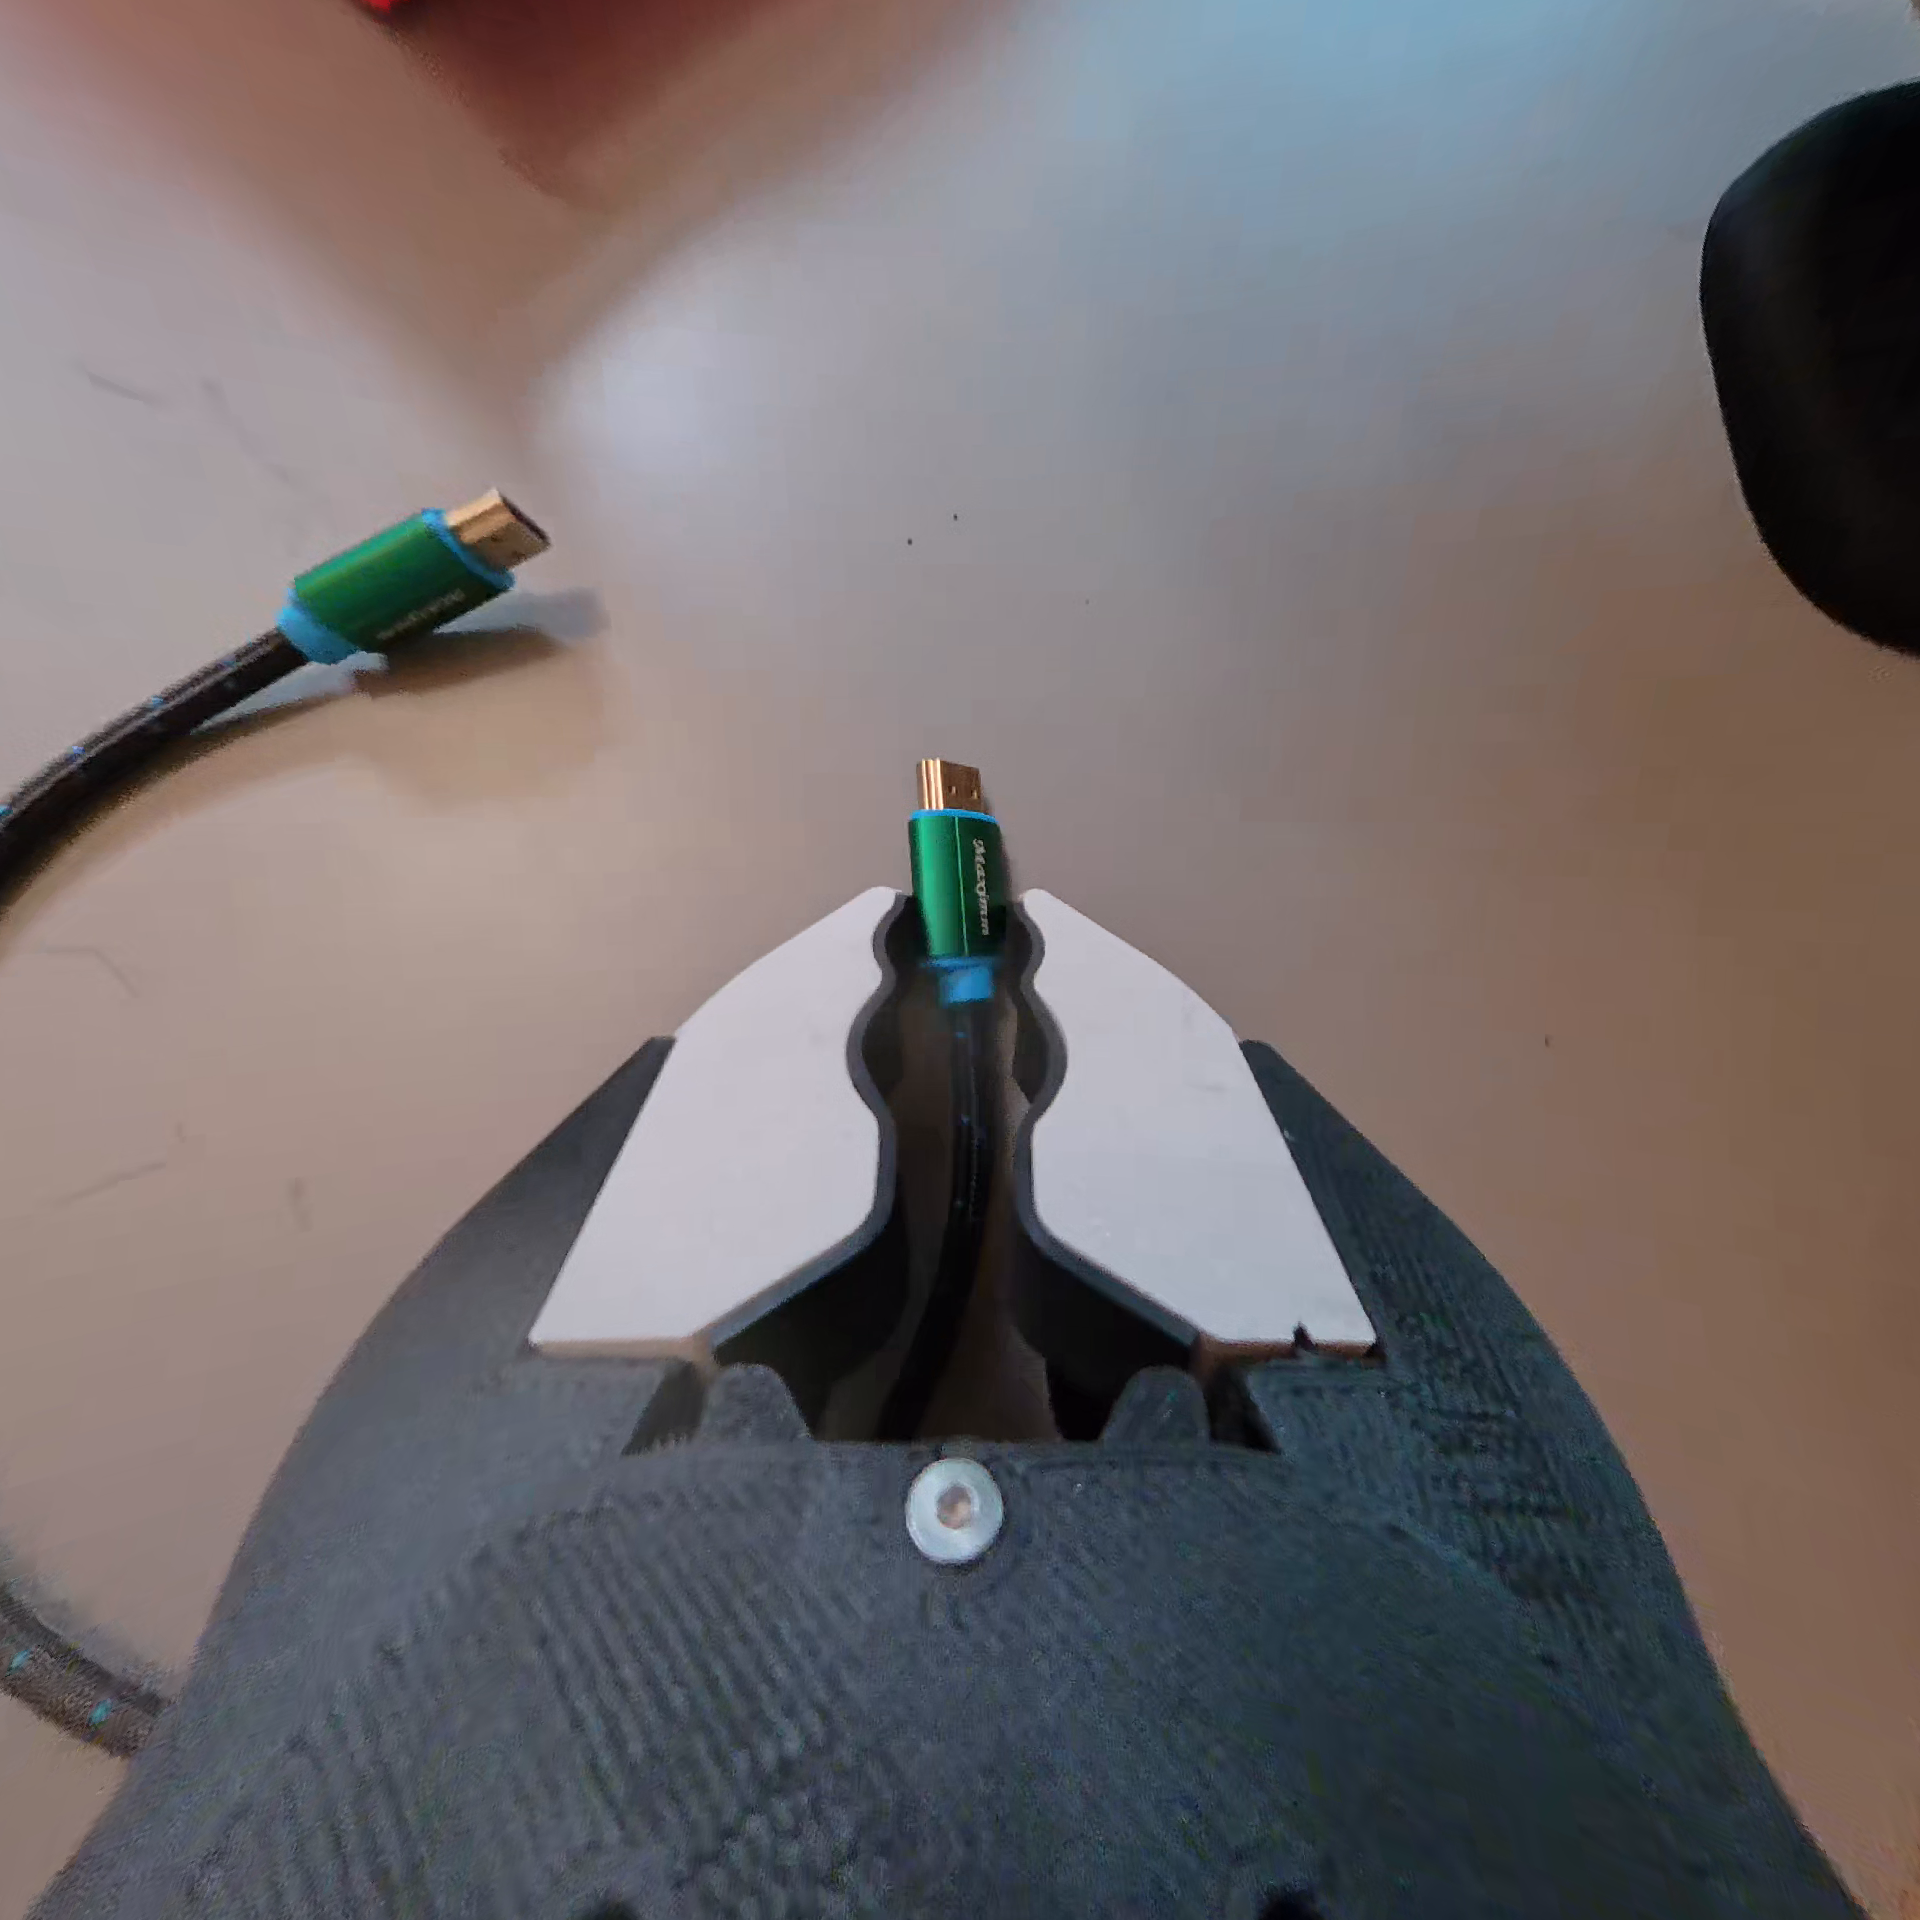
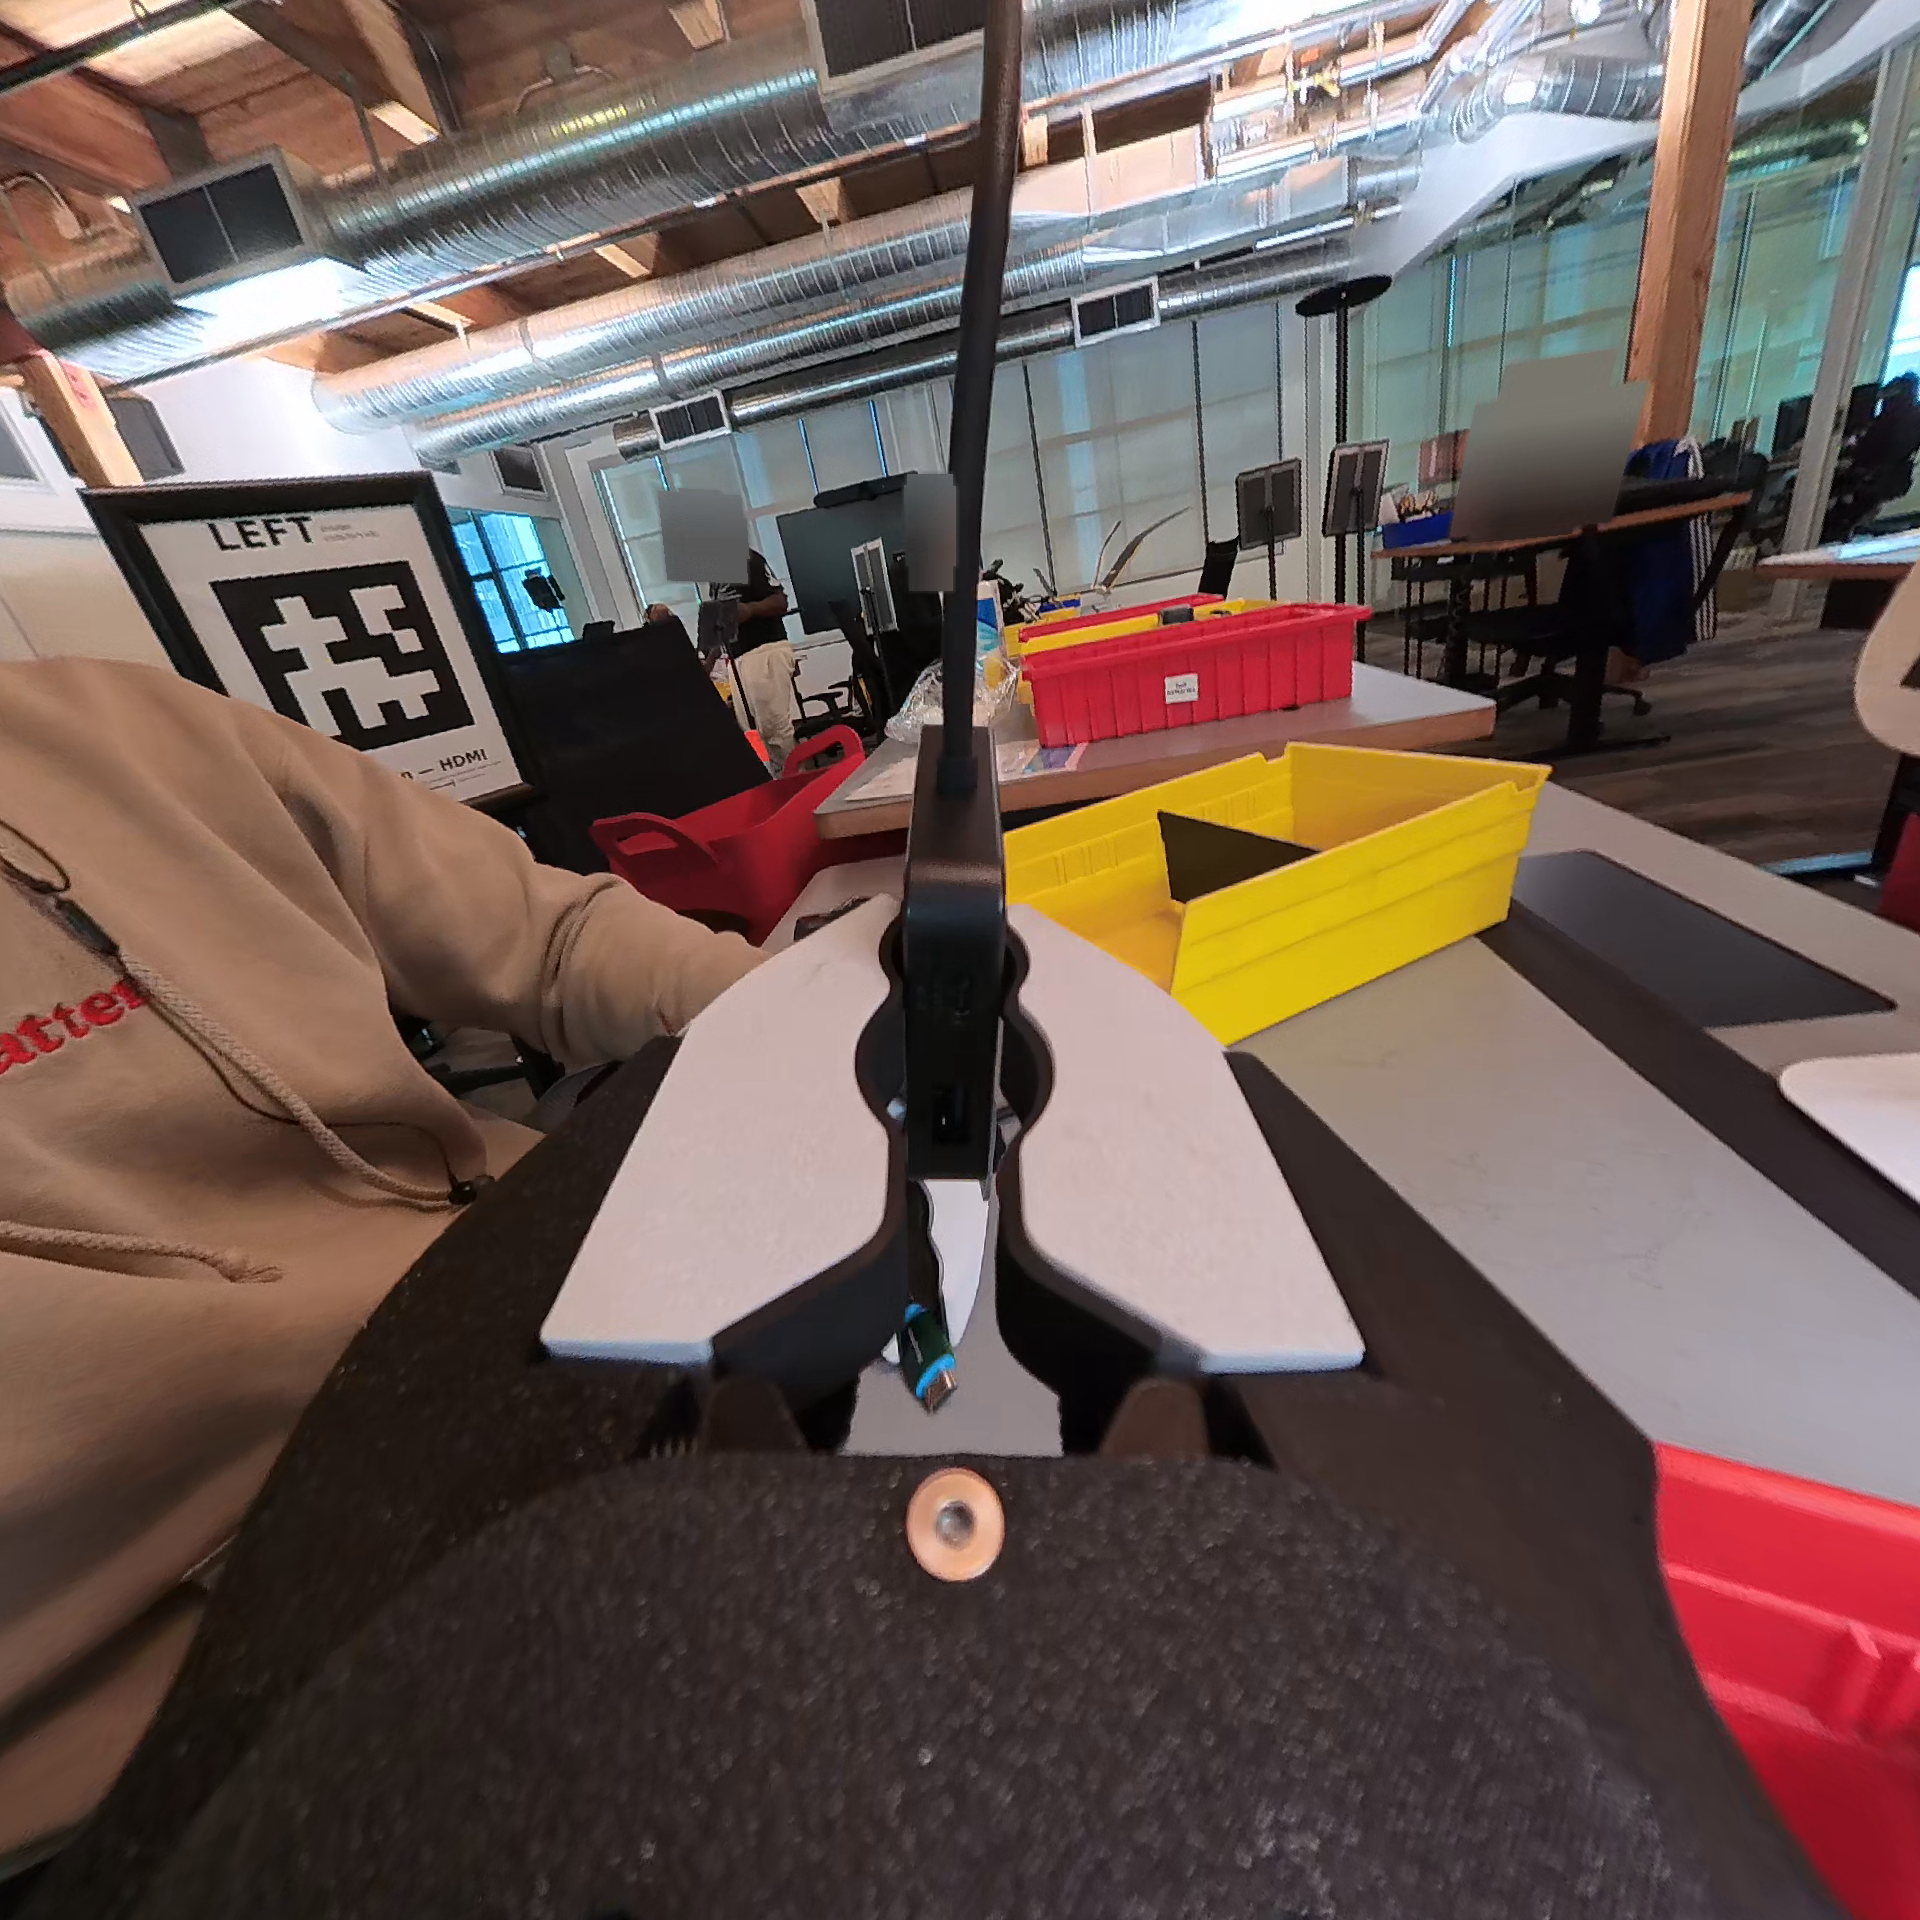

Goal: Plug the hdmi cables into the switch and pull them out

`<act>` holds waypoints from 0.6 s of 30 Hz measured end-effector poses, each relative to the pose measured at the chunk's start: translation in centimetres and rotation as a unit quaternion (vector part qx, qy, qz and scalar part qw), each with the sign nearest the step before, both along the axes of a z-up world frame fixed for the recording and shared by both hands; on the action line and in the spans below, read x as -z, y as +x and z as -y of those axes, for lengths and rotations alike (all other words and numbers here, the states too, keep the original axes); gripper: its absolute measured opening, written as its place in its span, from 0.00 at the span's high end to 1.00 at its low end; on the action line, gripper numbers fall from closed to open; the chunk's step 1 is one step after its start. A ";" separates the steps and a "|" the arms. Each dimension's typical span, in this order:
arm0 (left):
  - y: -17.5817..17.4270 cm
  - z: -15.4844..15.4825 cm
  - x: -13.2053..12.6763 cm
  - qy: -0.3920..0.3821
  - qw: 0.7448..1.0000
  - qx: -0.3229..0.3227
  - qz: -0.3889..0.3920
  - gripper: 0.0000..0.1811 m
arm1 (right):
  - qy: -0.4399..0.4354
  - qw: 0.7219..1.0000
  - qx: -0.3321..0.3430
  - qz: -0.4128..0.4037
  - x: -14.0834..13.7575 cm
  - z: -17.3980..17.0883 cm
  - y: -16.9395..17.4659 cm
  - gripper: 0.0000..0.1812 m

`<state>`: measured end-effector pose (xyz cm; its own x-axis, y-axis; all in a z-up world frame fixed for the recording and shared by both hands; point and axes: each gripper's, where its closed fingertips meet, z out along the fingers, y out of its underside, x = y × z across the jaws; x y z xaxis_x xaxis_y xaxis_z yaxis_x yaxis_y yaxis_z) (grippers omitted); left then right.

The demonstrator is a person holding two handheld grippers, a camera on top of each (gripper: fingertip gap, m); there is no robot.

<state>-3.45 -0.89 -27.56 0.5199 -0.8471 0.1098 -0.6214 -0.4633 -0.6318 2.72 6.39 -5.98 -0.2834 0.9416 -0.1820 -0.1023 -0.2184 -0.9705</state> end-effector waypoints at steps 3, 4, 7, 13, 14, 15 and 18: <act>-1.0 -1.2 -0.7 0.058 0.998 -0.003 -0.030 0.91 | 0.012 1.000 0.002 -0.006 -0.8 0.4 0.3 0.93; -1.2 -1.7 -1.6 0.075 0.997 -0.009 -0.023 0.91 | 0.016 1.000 0.004 -0.008 -1.0 0.5 0.4 0.93; -2.0 -3.7 -5.5 0.125 0.992 -0.031 0.002 0.91 | 0.017 1.000 0.011 -0.020 -1.7 0.4 0.9 0.93; -1.6 -7.3 -14.8 0.226 0.973 -0.042 0.031 0.91 | 0.007 0.999 0.045 -0.027 -1.7 -0.8 1.2 0.93; -1.5 -7.7 -15.9 0.242 0.969 -0.040 0.032 0.91 | 0.004 0.998 0.050 -0.027 -1.6 -1.1 1.3 0.93; -1.5 -8.1 -16.6 0.253 0.966 -0.039 0.032 0.91 | 0.002 0.998 0.054 -0.026 -1.4 -1.3 1.4 0.93; -1.7 -8.6 -16.6 0.273 0.961 -0.030 0.028 0.91 | -0.003 0.998 0.070 -0.009 -0.4 -2.2 1.5 0.93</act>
